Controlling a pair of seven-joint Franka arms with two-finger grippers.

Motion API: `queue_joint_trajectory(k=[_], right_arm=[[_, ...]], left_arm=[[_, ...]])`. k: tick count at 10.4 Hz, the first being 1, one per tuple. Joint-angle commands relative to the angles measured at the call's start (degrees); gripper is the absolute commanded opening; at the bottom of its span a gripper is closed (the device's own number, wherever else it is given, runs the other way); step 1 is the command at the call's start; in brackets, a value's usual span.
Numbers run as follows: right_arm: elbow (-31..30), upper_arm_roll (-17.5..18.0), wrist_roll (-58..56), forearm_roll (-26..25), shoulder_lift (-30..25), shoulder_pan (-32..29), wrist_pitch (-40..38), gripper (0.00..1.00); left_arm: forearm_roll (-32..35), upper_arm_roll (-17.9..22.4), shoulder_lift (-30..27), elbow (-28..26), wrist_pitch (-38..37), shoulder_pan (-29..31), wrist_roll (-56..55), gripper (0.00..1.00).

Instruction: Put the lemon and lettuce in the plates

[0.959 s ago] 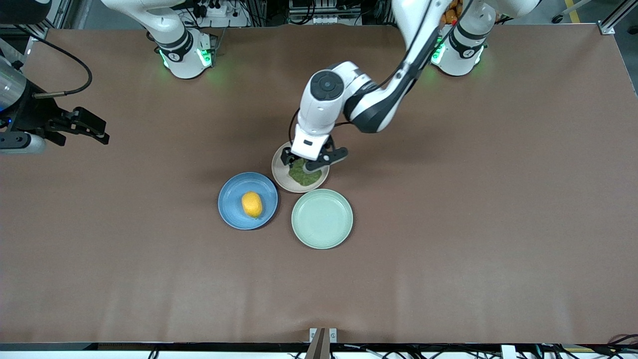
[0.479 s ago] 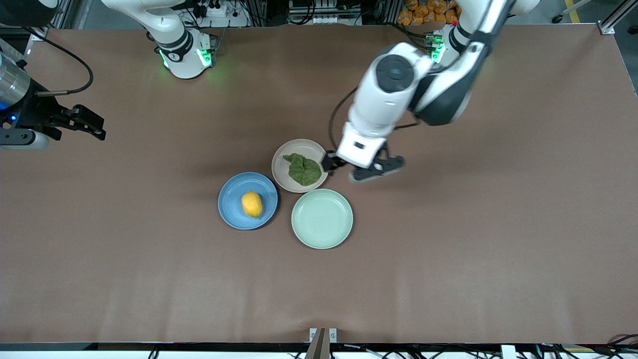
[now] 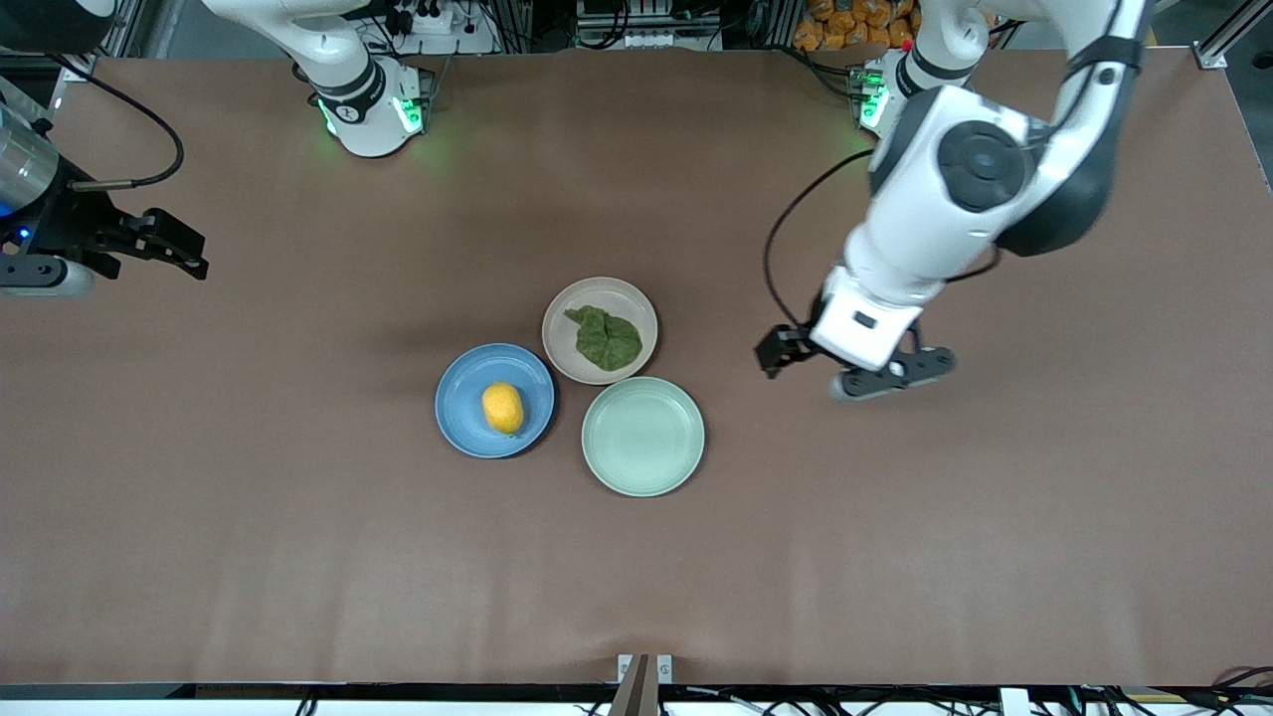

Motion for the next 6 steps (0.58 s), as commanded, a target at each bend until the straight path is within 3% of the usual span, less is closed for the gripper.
queue_joint_trajectory(k=[1,3,6], right_arm=[[-1.62,0.68,0.05,-0.99,-1.30,-1.08,0.50,1.00],[-1.80,0.68,0.05,-0.90,-1.30,-1.34,-0.02,1.00],[-1.53,0.76,-0.13,-0.81,-0.95,-2.48,0.32,1.00]], left_arm=[[0.94,-2.63,-2.02,-1.09,-5.95,7.56,10.00,1.00],[0.42,-2.37,-2.45,2.15,-12.72,12.84,19.68,1.00],[0.94,-0.80,-4.20,4.80,-20.03,14.80,22.53,1.00]])
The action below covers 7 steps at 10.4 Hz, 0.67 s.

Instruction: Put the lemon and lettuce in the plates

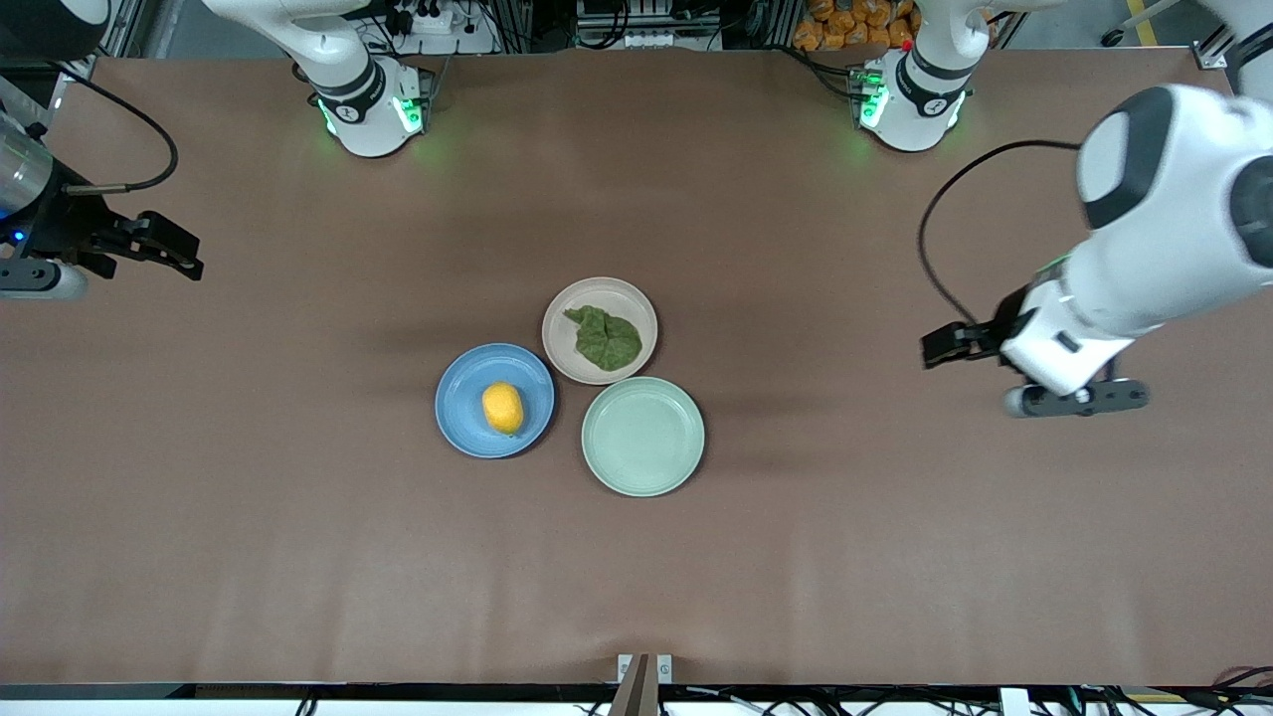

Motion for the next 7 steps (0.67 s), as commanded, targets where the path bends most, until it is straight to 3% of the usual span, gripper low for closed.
queue_joint_trajectory(k=[1,3,5,7], right_arm=[[-1.10,0.83,-0.30,-0.70,-0.86,-1.60,0.34,1.00],[-1.01,0.83,-0.39,-0.61,-0.86,-1.60,0.51,1.00],[-1.01,0.83,-0.57,-0.44,-0.86,-1.95,0.43,1.00],[-0.84,0.83,-0.57,-0.17,-0.77,-1.78,0.60,1.00]], left_arm=[[1.01,0.51,-2.93,0.88,-4.55,0.15,0.78,1.00],[1.10,2.53,-4.95,0.96,-7.45,0.15,3.75,1.00],[7.13,2.80,-6.71,0.96,-7.99,-0.02,7.10,1.00],[8.74,2.89,-8.47,1.05,-8.26,-0.02,7.28,1.00]])
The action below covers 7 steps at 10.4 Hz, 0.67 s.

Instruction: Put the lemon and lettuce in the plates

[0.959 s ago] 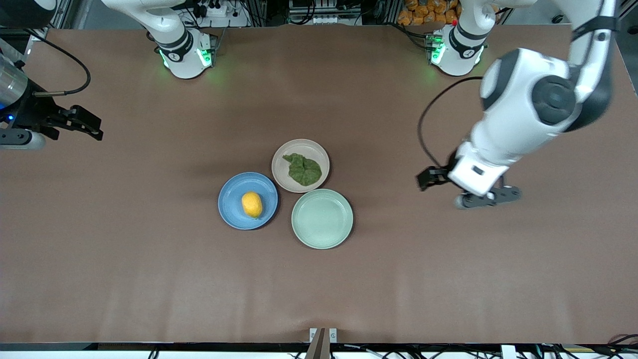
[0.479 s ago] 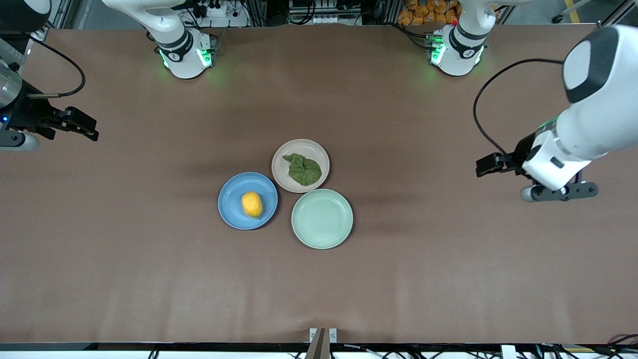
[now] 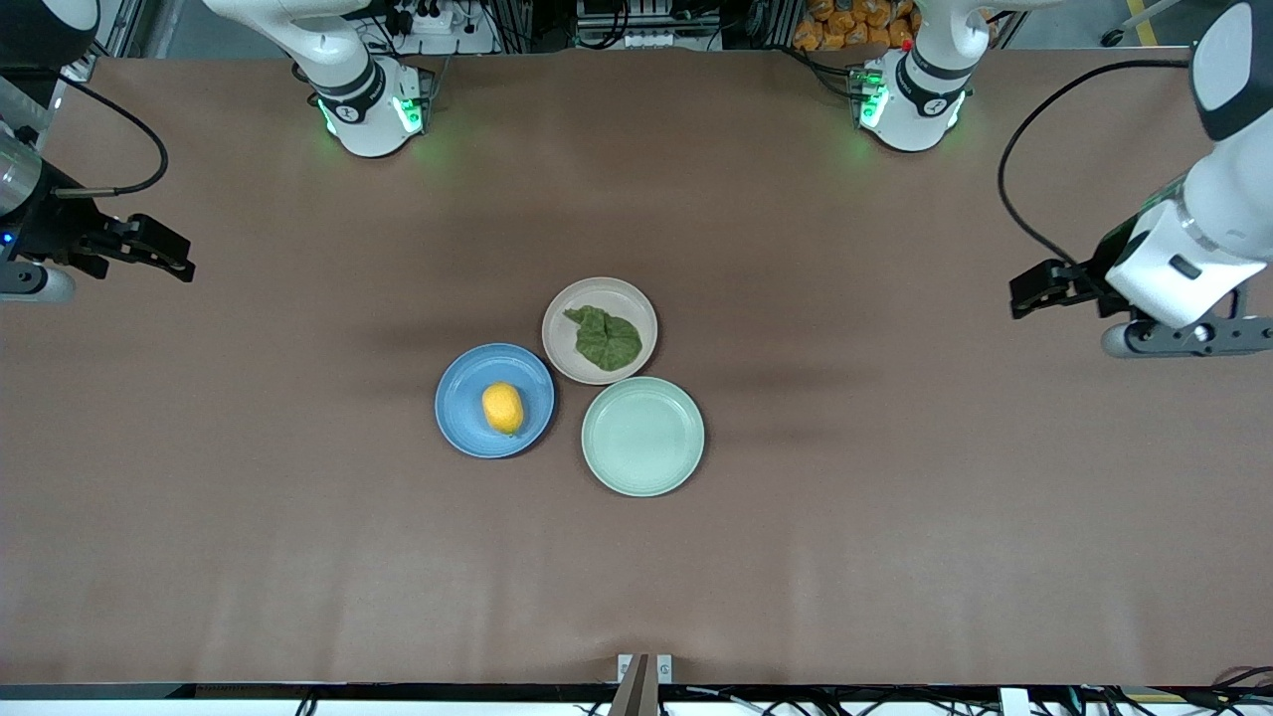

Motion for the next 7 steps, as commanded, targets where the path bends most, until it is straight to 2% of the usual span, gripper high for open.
queue_joint_trajectory(k=[1,4,7], right_arm=[[-0.53,0.91,-0.56,-0.09,-0.78,-0.88,0.61,1.00],[-0.62,0.99,-0.56,0.17,-0.78,-0.71,2.28,1.00],[-0.44,1.08,-0.56,0.26,-0.78,0.43,2.72,1.00]], left_arm=[[2.45,0.08,-2.16,-0.12,-1.10,-0.17,1.28,1.00],[1.49,0.08,-2.25,-0.03,-1.10,-0.17,1.28,1.00],[1.66,0.25,-1.81,2.60,-1.01,-0.08,1.54,1.00]])
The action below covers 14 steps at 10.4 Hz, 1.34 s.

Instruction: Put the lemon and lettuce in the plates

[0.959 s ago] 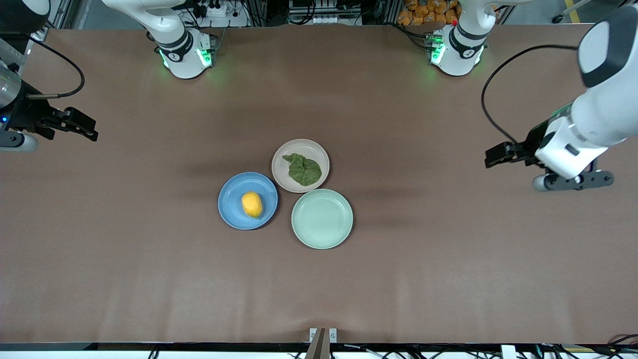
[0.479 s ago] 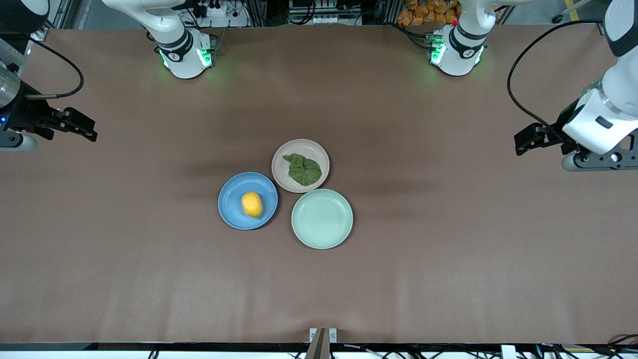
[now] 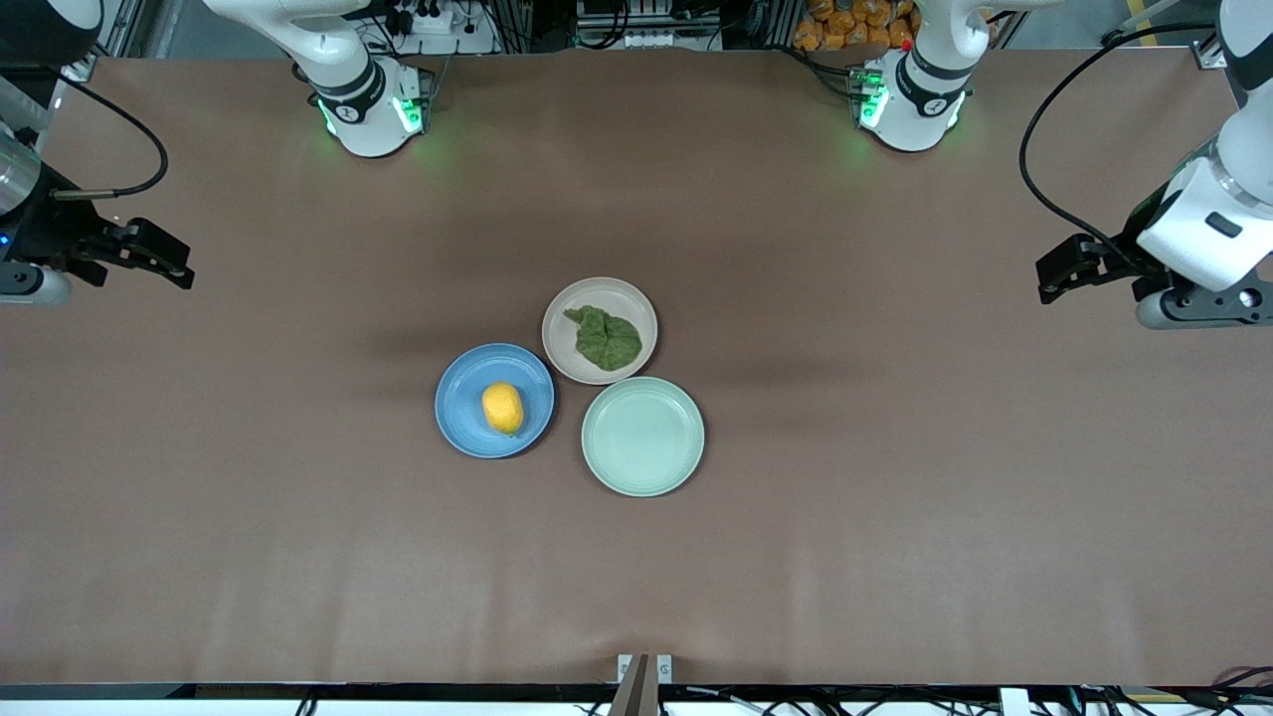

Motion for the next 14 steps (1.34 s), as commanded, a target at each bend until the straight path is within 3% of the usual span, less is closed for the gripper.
queue_joint_trajectory(k=[1,2,14], right_arm=[[-0.44,0.59,-0.51,1.05,-0.78,0.43,0.84,1.00],[-0.44,0.50,-0.59,3.14,-0.78,0.26,0.75,1.00],[-0.44,0.50,-0.59,3.08,-0.87,-0.01,0.31,1.00]], left_arm=[[0.57,0.24,-0.01,1.44,-0.86,-0.05,1.43,1.00],[0.57,0.24,-0.01,1.44,-0.77,-0.14,1.34,1.00],[-1.45,0.07,-1.24,1.27,-0.77,-0.14,1.51,1.00]])
